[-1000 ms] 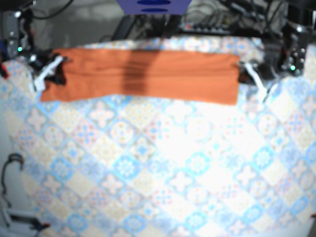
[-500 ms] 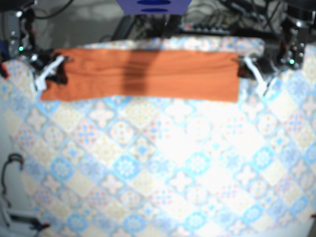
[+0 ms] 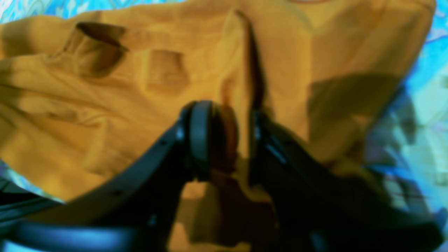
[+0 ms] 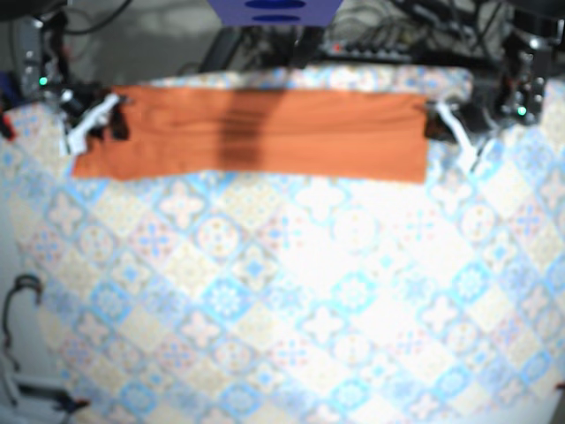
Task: Fold the T-shirt properly
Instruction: 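Open both grippers and release the folded edge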
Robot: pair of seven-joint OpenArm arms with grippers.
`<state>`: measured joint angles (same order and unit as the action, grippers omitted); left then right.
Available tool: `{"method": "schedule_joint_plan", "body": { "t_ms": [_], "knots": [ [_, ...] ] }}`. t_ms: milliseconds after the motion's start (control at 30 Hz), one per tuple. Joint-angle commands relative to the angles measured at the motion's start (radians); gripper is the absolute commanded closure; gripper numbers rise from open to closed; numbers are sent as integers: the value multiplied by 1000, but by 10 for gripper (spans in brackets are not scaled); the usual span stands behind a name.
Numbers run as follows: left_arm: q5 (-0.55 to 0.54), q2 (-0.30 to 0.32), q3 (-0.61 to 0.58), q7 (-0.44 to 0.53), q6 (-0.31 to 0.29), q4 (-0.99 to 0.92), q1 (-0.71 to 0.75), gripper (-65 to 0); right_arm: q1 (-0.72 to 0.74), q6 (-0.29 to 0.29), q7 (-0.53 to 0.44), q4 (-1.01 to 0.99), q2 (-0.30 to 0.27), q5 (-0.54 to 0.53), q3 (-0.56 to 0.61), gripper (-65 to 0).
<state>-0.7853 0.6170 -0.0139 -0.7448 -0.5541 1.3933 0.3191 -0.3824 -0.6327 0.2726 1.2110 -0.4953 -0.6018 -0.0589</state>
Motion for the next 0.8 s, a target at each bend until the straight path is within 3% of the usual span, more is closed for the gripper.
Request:
{"method": "schedule_joint_plan", "body": {
  "t_ms": [0,233,367,600,767],
  "knots": [
    [-12,19,9,37,-4,11,-2,-92,1,-3,-19,11,-22,-11,-9,-234],
    [-12,19,9,49,-1,8,-1,-251,4,-3,-19,14,-21,-11,-9,-374],
    [-12,19,9,49,-1,8,-1,-308,6,-3,-20,23,-21,-11,-25,-427],
    [-12,19,10,49,-1,8,-1,-350,6,-3,-20,23,-19,-11,-229,-434],
    [-12,19,10,49,-1,8,-1,-384,30,-3,-19,25,-19,-11,-304,-434]
  ]
}}
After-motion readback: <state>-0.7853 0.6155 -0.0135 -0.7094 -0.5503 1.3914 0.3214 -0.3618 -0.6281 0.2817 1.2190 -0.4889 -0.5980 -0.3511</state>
